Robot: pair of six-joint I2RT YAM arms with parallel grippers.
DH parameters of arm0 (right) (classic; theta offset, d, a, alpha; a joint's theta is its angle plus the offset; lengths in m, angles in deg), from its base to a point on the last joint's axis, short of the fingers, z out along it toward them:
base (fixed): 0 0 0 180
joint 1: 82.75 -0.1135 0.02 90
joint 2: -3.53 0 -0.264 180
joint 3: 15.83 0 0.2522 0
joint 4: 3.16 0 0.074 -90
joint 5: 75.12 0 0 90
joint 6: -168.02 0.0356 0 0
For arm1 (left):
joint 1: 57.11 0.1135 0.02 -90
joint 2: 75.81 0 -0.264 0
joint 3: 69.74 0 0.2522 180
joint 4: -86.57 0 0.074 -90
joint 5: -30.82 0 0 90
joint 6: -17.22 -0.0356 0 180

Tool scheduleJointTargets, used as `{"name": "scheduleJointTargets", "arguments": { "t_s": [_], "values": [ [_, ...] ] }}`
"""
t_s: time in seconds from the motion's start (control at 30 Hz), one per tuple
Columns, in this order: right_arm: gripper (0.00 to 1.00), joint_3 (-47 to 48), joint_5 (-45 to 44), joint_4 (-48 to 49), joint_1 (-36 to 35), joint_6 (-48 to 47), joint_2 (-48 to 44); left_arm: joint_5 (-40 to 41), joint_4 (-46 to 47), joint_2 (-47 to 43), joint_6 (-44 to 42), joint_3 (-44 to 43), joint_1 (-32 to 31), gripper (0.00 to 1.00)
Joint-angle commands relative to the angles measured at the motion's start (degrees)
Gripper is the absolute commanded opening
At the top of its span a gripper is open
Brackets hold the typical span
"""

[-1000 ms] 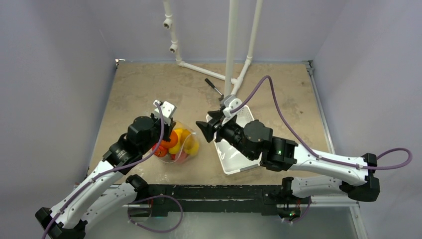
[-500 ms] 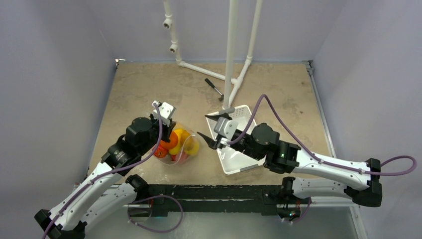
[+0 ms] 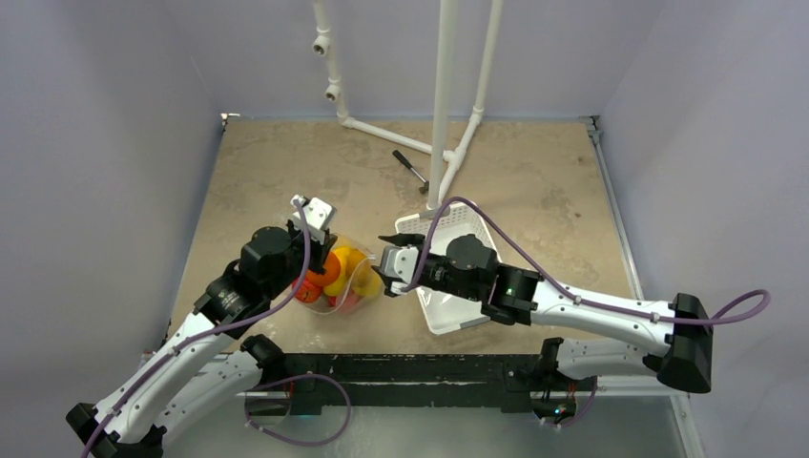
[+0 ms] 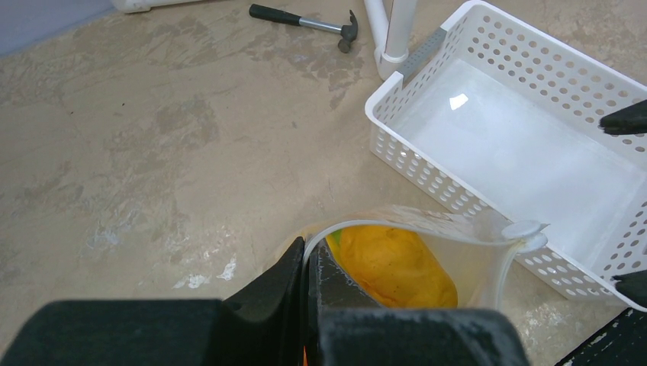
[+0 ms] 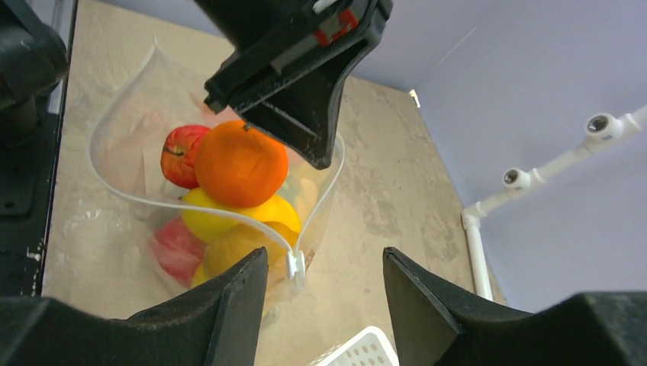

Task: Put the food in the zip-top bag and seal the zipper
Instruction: Adjust the zipper food storage bag at the center of the board.

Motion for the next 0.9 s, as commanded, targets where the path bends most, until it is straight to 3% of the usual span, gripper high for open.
{"name": "scheduleJointTargets", "arguments": {
  "t_s": [0.0,0.6,0.73,0.87],
  "values": [
    [0.58,-0.77,3.30,4.87,1.50,-2.21,0.57,-0.93,3.56,-0.67,-0.42,0.13,-0.13,0.00],
    [0.44,1.53,6.15,3.91,3.86,-3.91,7.29,-1.05,3.49,-0.98,-0.23,0.23,-0.08,0.00],
    [0.35,2.65,6.90,2.77,4.13,-4.24,7.99,-0.99,3.39,-1.10,-0.20,0.23,-0.17,0.00],
    [0.16,3.99,7.44,1.34,4.31,-4.39,8.79,-1.05,3.10,-1.44,-0.10,0.31,-0.09,0.00]
  ]
}}
